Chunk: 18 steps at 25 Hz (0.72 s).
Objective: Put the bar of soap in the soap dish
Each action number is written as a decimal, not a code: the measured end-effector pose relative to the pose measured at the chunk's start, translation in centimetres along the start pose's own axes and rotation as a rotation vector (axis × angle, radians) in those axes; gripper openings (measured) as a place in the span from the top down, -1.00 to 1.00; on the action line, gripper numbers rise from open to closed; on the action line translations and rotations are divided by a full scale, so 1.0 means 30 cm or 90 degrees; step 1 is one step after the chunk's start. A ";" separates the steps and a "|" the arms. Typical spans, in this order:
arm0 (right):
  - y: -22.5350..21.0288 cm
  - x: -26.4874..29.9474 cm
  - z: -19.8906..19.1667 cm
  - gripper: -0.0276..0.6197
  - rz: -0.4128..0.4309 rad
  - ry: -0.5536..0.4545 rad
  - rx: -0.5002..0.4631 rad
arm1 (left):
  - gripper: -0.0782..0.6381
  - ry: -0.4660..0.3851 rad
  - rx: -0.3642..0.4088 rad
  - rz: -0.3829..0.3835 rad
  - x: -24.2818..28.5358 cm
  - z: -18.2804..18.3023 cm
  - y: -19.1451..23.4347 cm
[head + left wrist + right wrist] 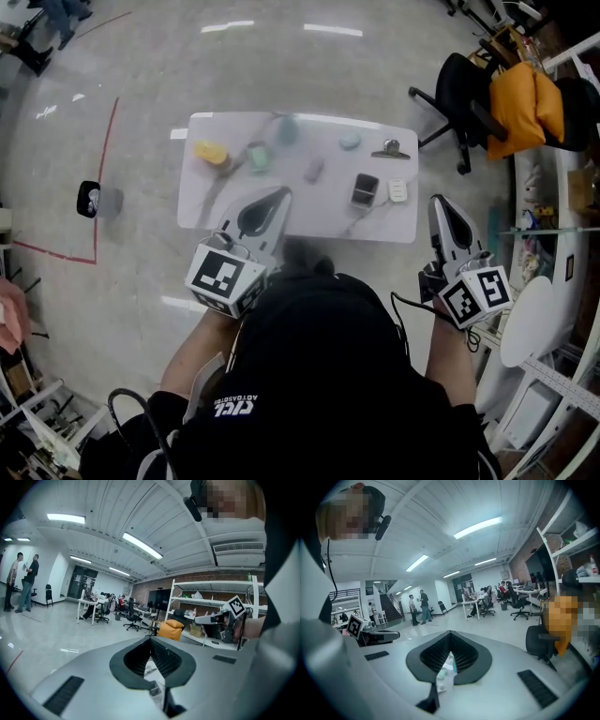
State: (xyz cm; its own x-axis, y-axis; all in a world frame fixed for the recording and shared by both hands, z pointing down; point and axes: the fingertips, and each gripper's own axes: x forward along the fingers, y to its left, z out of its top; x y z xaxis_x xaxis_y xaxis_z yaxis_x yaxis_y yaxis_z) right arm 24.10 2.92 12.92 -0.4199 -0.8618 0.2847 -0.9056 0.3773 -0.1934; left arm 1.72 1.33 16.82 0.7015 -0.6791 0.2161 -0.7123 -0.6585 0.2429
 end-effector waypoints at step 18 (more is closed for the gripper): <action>-0.213 0.091 -0.069 0.87 0.006 0.042 0.022 | 0.76 0.032 -0.071 0.002 0.266 -0.014 0.020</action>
State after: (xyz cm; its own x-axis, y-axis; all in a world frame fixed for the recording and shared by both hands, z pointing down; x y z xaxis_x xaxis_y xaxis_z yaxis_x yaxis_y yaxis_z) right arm 28.61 -1.14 16.87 -0.4325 -0.8336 0.3436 -0.8995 0.3726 -0.2283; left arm 6.89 -4.35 19.09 0.7020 -0.6616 0.2637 -0.7090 -0.6146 0.3457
